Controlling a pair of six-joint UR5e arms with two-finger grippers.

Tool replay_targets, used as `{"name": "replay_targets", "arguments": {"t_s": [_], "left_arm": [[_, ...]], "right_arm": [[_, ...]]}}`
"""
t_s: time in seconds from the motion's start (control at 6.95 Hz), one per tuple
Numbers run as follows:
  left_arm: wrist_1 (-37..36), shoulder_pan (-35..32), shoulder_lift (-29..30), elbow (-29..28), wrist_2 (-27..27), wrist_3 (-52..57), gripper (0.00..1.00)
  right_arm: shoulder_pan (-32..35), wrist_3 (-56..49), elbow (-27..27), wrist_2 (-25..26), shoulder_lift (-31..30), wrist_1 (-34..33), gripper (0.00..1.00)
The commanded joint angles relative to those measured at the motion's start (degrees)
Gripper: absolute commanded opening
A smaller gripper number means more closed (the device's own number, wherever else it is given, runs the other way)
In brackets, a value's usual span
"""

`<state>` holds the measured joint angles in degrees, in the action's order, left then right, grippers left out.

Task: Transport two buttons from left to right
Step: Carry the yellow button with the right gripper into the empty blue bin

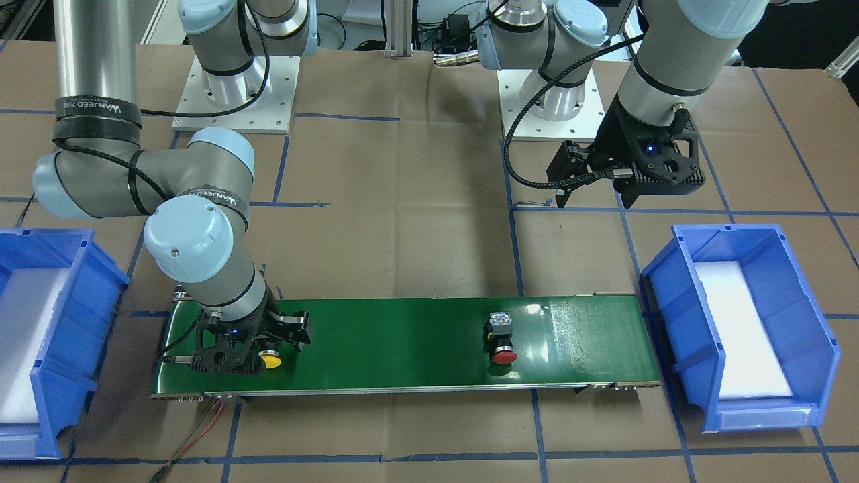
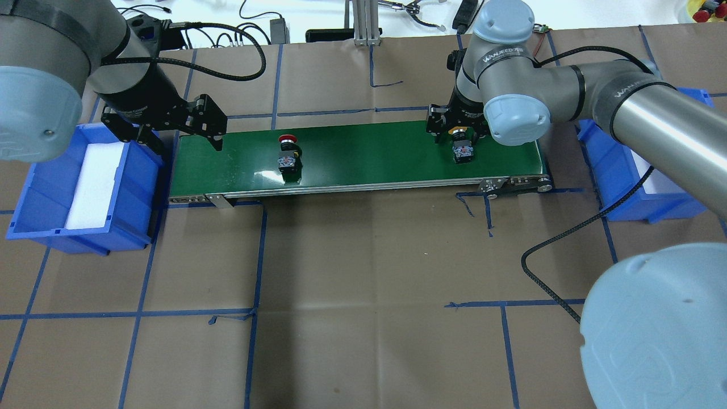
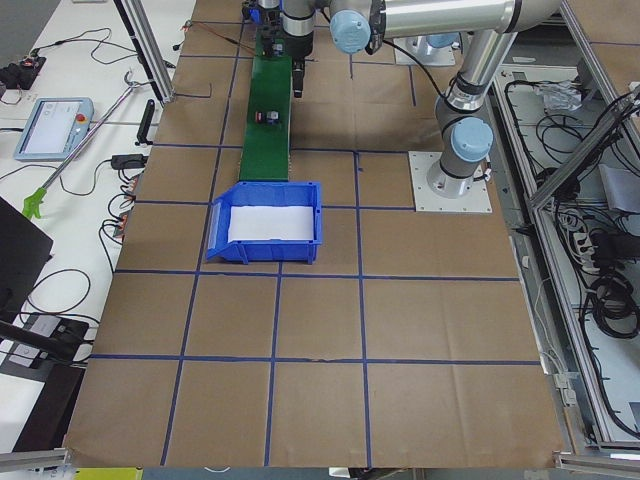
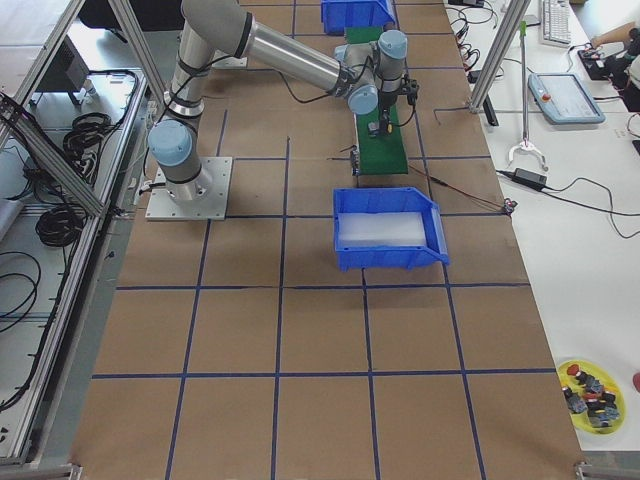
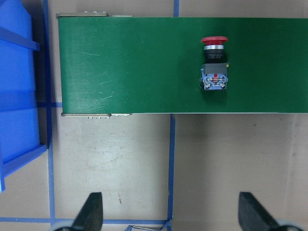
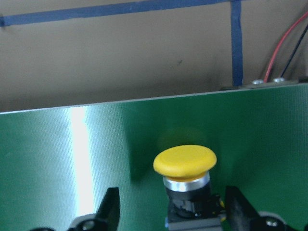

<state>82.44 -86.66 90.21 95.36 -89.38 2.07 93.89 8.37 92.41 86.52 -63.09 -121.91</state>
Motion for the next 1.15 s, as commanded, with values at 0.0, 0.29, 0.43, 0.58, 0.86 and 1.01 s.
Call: {"name": "replay_targets", "arguments": {"t_s": [0.0,0.29,0.43,0.58,0.86,1.01], "left_arm": [[0.0,0.0,0.0,0.0,0.0,0.0,1.0],[0.0,0.0,-0.1,0.0,0.0,0.0,1.0],[0.0,0.0,-0.1,-0.1,0.0,0.0,1.0],[0.0,0.0,-0.2,-0.1,0.0,0.0,1.0],[0.0,0.0,-0.2,0.0,0.1,0.1,1.0],[0.0,0.0,-0.2,0.0,0.0,0.1,1.0]], "right_arm": [[-1.2,-0.5,-0.4,0.8,-0.7,4.0,0.05],[-5.6,-4.0,-1.2,0.8,-5.6,7.6,0.03],[-8.9,-7.6,-3.9,0.1,-8.6,10.6,0.03],[-11.9,-9.9,-7.2,0.1,-9.9,14.8,0.04],[-21.2,-22.1,-13.1,0.1,-10.0,17.6,0.04],[-27.3,-28.8,-13.1,0.0,-9.8,17.2,0.03]]}}
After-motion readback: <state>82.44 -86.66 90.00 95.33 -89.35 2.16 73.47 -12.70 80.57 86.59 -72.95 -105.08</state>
